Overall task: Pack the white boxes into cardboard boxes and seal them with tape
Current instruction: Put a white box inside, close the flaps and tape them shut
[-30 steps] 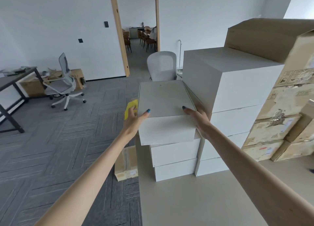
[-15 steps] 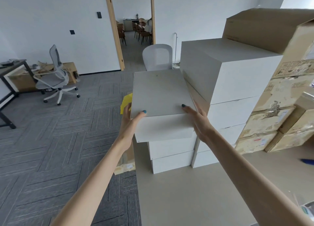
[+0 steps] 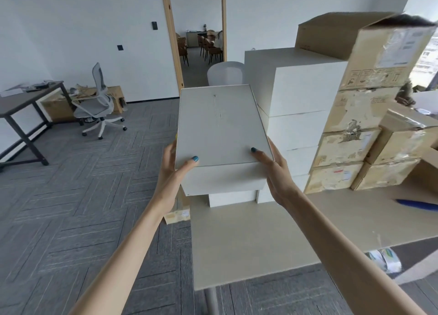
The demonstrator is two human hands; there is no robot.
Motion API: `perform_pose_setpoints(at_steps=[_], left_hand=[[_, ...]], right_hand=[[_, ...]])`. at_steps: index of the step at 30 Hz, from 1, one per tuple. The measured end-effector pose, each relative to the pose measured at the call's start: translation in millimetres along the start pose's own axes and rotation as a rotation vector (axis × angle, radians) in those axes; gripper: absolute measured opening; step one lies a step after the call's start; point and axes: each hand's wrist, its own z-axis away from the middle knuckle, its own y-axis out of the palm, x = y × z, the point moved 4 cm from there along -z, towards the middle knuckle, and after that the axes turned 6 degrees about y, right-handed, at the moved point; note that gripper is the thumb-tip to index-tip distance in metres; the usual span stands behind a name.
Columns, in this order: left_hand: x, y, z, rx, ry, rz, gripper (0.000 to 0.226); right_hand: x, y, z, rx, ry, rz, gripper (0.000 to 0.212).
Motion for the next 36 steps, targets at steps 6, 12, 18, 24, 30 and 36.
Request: perform_pose_setpoints(at_steps=[6,12,18,24,30,36], left_hand=[[-22,34,119,0.001,-0.014,-0.017,0.052],[-43,83,226,0.019,-0.054,-0.017,0.063],[-58,150,288,0.106,-0.101,-0.016,0.068],[-57,243,308,0.251,-0.124,0.0,0.067],[-41,356,308,0.387,-0.132,0.016,0.055],[-14,486,287,0.464,-0.129,0.028,0.055]], right_hand=[[0,-41,118,0.01,-0.003,-0.038,0.046],[5,-94,232,-0.053,0.065,-0.078,0.044],[19,-162,316,-0.137,0.08,-0.057,0.051],[29,-250,366,-0.295,0.037,-0.073,0.042],[35,-349,389,-0.452,0.025,-0.026,0.047],[51,-466,374,-0.55,0.032,-0.013,0.039]])
